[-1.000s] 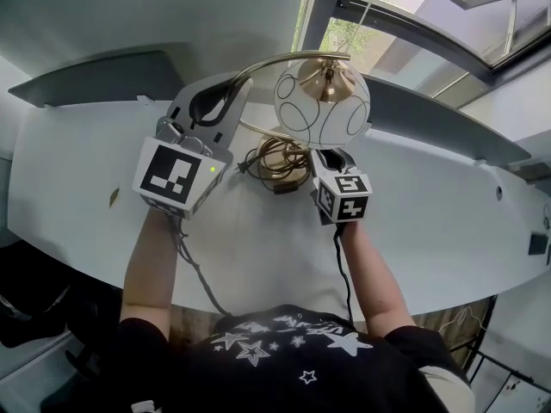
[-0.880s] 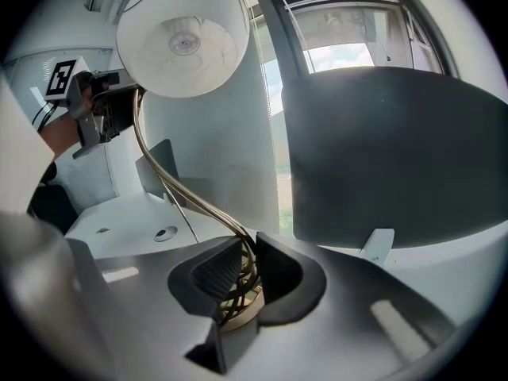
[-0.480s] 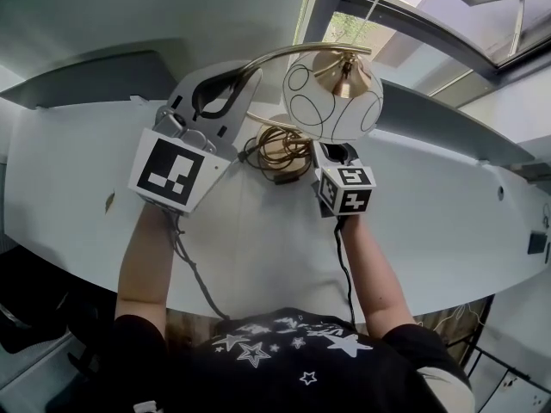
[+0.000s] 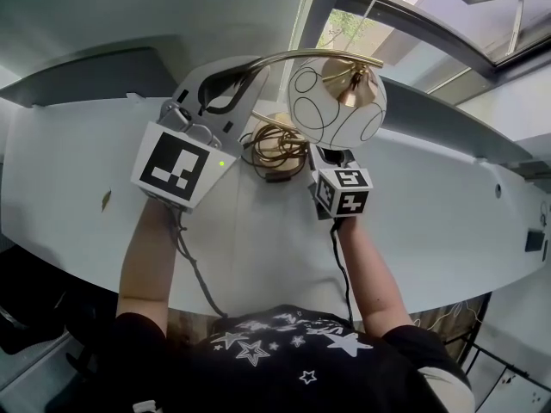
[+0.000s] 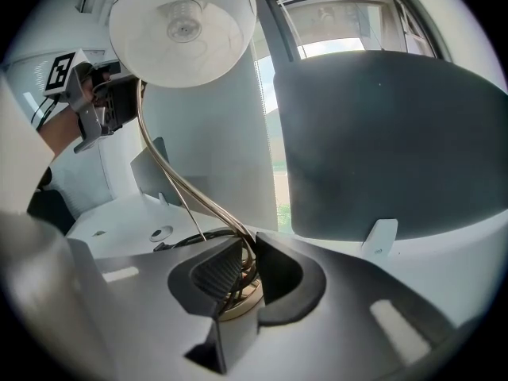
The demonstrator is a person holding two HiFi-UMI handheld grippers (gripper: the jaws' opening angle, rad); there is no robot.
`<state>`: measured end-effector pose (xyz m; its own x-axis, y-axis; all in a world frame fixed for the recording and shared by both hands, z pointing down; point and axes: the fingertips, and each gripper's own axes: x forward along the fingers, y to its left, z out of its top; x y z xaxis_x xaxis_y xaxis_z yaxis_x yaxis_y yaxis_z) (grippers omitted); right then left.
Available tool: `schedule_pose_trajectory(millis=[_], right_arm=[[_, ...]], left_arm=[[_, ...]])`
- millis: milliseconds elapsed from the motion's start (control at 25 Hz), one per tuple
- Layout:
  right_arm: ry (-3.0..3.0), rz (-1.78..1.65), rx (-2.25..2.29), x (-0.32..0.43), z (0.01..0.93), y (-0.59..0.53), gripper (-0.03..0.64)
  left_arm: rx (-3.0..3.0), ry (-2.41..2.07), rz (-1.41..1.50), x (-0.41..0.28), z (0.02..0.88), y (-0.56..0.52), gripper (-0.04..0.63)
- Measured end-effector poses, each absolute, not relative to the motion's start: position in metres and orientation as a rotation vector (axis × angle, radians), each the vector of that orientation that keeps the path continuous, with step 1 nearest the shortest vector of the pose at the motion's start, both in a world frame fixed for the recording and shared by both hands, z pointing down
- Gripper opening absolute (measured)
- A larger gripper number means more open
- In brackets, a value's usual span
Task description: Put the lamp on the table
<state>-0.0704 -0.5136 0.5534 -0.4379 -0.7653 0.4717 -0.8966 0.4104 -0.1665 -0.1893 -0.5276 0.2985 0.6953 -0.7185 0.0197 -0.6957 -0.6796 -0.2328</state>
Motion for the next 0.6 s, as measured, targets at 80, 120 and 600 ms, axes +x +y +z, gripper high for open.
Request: schedule_pose_trajectory(millis=[80, 120, 600], right_arm=[[-2.349, 0.580, 1.440, -0.070, 0.555, -0.512, 0.046], [-2.347, 0.586, 1.439, -0.069, 0.556, -0.512, 0.046], [-2.345, 0.552, 1.384, -0.068, 0.559, -0.508, 0.048]], left_arm=[[-2.701, 1.140, -0.151, -0.187, 0.299, -0.527, 0.006], [-2.701, 1.141, -0.149, -0.186, 0.299, -0.528, 0.006], [-2.656, 1.156, -0.167, -0.177, 0.300, -0.533, 0.006]])
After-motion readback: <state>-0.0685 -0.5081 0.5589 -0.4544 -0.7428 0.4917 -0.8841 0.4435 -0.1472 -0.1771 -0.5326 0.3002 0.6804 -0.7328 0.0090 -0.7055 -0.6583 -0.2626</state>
